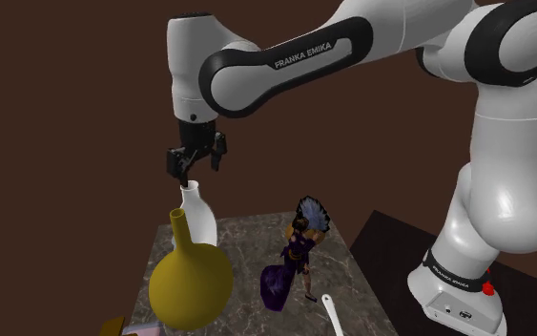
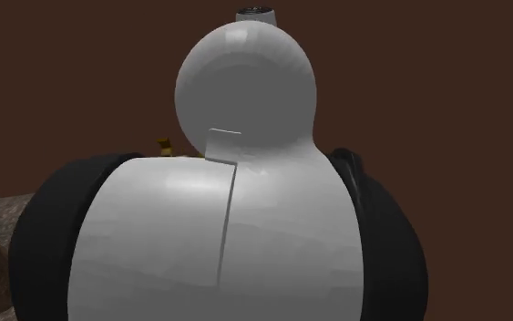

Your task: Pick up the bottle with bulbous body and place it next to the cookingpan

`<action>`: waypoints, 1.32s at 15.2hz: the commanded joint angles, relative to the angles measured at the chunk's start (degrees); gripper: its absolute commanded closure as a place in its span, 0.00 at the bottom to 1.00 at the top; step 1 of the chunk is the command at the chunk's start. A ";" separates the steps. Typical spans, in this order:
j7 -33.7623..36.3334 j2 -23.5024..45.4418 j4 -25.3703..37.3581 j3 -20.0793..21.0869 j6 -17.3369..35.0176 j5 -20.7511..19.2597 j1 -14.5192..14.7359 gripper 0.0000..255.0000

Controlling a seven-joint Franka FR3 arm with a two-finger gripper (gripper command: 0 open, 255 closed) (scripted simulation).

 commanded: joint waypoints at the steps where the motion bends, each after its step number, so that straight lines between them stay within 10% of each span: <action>1: 1.35 5.11 5.46 0.22 -0.81 -1.64 1.72 0.00; 17: 2.03 7.34 2.81 -0.34 3.92 -2.68 1.88 0.00; 18: 2.03 7.34 2.81 -0.34 3.92 -2.68 1.88 1.00; 20: 2.03 7.34 2.81 -0.34 3.92 -2.68 1.88 1.00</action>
